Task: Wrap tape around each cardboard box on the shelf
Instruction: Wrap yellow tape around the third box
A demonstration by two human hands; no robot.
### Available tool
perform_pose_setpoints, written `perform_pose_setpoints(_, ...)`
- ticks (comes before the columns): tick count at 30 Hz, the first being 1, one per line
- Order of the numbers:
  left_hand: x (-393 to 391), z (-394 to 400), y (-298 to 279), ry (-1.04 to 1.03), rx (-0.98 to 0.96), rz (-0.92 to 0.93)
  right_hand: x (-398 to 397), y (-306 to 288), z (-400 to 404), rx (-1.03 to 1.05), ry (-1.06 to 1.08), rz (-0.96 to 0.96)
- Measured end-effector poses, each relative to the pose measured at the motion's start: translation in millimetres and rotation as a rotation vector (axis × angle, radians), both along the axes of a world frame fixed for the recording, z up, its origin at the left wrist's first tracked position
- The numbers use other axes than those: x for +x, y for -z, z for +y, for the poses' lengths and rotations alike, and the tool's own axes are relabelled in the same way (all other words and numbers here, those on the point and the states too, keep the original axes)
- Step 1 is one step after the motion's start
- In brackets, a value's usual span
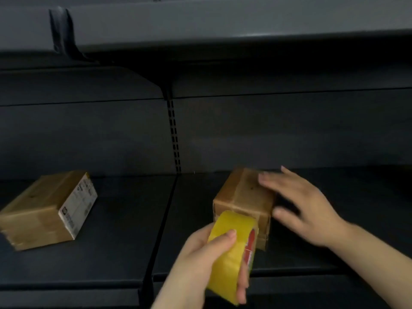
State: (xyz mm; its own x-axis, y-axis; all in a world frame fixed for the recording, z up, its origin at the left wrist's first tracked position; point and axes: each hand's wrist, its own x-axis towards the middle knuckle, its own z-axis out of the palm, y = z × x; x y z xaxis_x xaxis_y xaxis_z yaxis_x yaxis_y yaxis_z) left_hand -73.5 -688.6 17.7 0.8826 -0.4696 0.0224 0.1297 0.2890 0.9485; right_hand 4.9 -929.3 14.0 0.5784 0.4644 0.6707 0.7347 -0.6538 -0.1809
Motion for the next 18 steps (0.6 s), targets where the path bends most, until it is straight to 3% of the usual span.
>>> perform_pose_setpoints(2,-1,18,-2,0.002,0.035,-0.021,-30,13,8,-0.23,-0.028,-0.16)
perform_pose_setpoints(5,-4,42,-2,0.043,0.017,0.009,-46,18,21,-0.429,0.052,-0.171)
perform_pose_setpoints(11,-4,81,-2,0.259,-0.113,0.071,-57,28,59,-0.394,0.129,-0.18)
perform_pose_setpoints(18,-12,93,-3,0.451,-0.354,-0.029,-58,26,71,-0.384,0.207,-0.288)
